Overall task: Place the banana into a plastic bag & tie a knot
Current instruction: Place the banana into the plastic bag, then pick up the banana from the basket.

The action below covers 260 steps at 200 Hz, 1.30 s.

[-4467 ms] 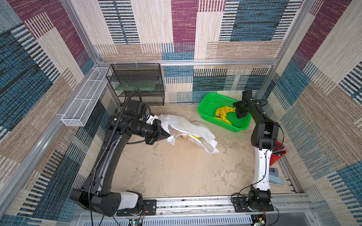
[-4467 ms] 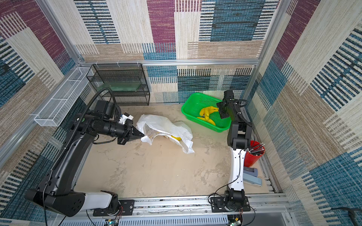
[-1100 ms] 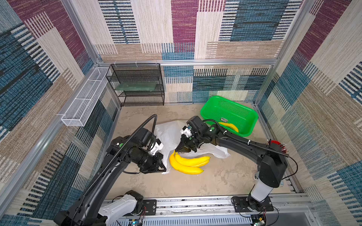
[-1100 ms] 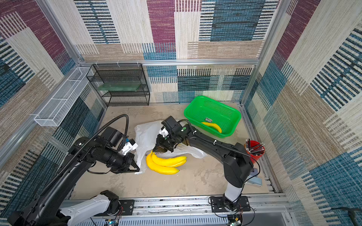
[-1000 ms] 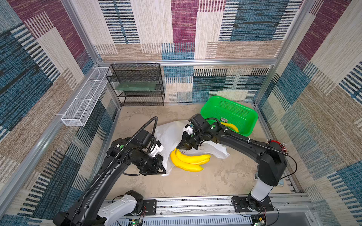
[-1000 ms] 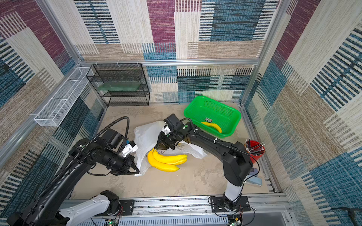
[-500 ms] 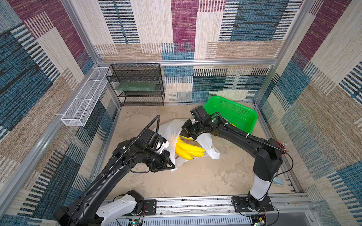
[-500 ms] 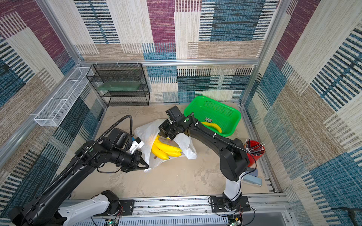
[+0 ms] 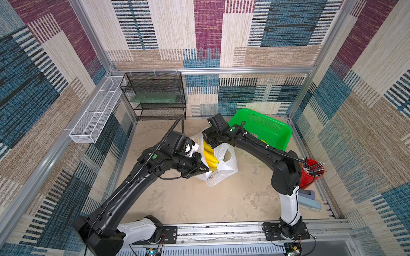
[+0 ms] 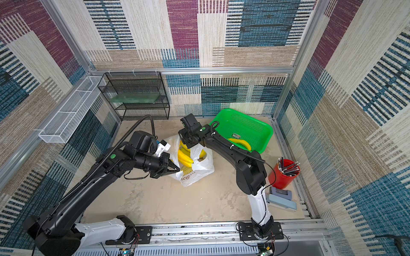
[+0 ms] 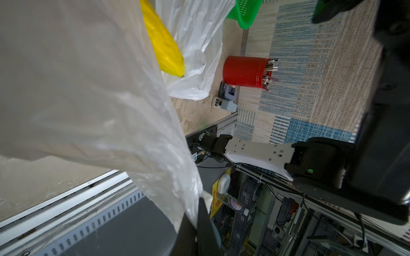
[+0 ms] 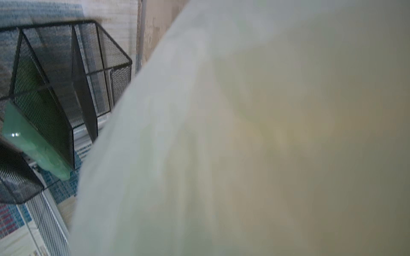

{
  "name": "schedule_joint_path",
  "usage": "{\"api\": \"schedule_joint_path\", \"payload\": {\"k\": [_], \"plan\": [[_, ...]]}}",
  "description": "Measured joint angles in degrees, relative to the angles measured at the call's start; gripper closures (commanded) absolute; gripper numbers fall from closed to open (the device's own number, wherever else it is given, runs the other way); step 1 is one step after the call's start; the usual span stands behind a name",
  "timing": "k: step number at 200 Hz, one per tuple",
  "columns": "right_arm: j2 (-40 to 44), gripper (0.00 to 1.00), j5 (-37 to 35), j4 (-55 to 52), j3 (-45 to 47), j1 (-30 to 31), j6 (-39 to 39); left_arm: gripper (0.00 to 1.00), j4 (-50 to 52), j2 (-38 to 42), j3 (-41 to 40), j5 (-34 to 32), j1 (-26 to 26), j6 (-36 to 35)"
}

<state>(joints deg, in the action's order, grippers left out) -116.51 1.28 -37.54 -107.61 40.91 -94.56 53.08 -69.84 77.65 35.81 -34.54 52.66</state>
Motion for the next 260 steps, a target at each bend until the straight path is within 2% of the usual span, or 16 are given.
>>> {"api": "schedule_joint_path", "payload": {"k": [49, 55, 72, 81, 95, 109, 139, 163, 177, 205, 217, 229, 260], "plan": [[-2.0, 0.98, -7.7, 5.5, 4.2, 1.0, -8.2, 1.0, -11.6, 0.2, -3.6, 2.5, 3.8, 11.1], [-2.6, 0.91, -8.0, 6.5, 4.2, 1.1, -8.9, 1.0, -12.9, 0.5, -4.2, 3.0, 4.5, 12.5], [-4.3, 0.54, -7.7, 9.2, 3.3, 1.4, -10.8, 1.0, -15.6, 1.5, -5.1, 3.8, 7.0, 15.4], [-5.0, 0.4, -6.3, 9.8, 2.3, 1.2, -10.9, 1.0, -16.6, 2.2, -5.4, 4.3, 8.6, 16.4], [-5.4, 0.27, -2.5, 9.8, 1.1, 0.7, -10.6, 1.0, -17.1, 3.3, -5.6, 5.2, 11.0, 17.4], [-4.3, 0.21, 0.6, 8.9, 0.5, -0.1, -8.2, 1.0, -17.2, 4.3, -6.1, 6.1, 13.3, 18.1], [3.5, 0.15, 6.3, 3.2, 1.8, -1.2, -2.5, 1.0, -17.5, 5.0, -7.0, 7.2, 15.5, 19.1], [12.4, 0.14, 11.3, -0.5, 5.8, -2.2, 2.4, 1.0, -17.6, 4.9, -6.8, 7.8, 16.0, 19.6], [17.4, 0.15, 11.6, -3.1, 7.5, -4.1, 5.9, 1.0, -17.6, 4.6, -5.9, 7.8, 16.1, 19.6], [29.3, 0.21, 10.7, -6.3, 10.7, -11.5, 13.5, 1.0, -16.2, 5.2, -5.5, 7.8, 16.1, 19.6], [34.8, 0.25, 8.7, -6.4, 14.7, -15.9, 15.8, 1.0, -15.6, 5.8, -5.9, 7.8, 16.1, 19.6], [38.4, 0.25, 7.2, -6.9, 19.6, -20.9, 16.2, 1.0, -15.1, 6.3, -6.3, 7.8, 16.2, 19.6], [38.5, 0.24, 2.2, -7.1, 29.9, -31.1, 15.7, 1.0, -13.6, 6.5, -6.6, 7.6, 16.2, 19.6]]}}
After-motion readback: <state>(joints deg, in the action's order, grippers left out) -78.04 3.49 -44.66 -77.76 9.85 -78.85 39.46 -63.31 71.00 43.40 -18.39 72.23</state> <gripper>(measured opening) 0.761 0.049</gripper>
